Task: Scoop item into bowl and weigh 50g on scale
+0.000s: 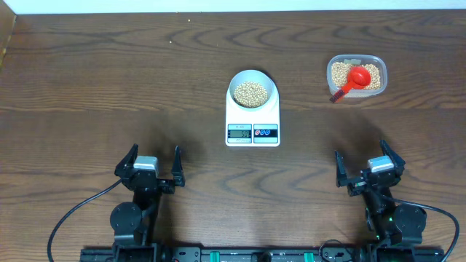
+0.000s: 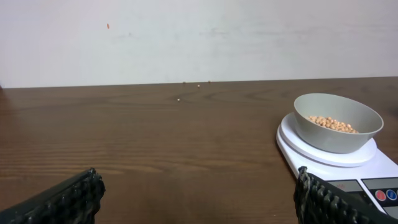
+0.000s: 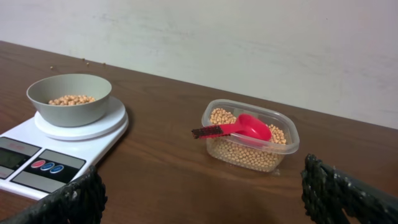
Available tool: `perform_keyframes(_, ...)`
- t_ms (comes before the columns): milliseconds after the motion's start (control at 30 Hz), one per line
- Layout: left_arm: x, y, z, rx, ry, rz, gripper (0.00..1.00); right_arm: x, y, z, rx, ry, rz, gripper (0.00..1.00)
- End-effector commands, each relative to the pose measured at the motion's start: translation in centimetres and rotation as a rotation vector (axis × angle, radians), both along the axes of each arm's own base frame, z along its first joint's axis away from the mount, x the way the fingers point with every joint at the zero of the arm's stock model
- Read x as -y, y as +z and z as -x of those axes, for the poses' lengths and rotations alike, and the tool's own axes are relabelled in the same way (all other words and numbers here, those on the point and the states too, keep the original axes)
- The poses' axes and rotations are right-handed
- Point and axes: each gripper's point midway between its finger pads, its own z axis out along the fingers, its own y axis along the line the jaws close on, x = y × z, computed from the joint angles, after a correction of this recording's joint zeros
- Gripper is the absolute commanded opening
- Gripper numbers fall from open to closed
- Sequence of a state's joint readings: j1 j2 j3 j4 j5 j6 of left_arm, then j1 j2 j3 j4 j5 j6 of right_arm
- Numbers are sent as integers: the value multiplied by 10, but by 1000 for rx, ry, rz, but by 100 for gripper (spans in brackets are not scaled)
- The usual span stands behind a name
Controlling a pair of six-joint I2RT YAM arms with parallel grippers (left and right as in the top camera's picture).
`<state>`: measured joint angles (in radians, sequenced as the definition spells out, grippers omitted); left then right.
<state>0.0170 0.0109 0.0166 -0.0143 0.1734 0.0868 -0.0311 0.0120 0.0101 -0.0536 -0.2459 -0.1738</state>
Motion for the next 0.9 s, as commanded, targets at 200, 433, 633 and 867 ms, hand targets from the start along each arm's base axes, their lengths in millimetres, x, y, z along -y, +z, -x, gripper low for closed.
perform_keyframes(200,0,-19,1,-66,-4,-16,99,-1,-1,0,5,3,7,99)
perform_keyframes(433,0,-22,0,-79,-4,-16,99,-1,-1,0,5,3,7,99)
perform_keyframes(633,0,-22,0,-79,-3,-16,99,-1,-1,0,5,3,7,99)
perform_keyframes(867,0,-22,0,-79,-3,-16,99,-1,-1,0,5,3,7,99)
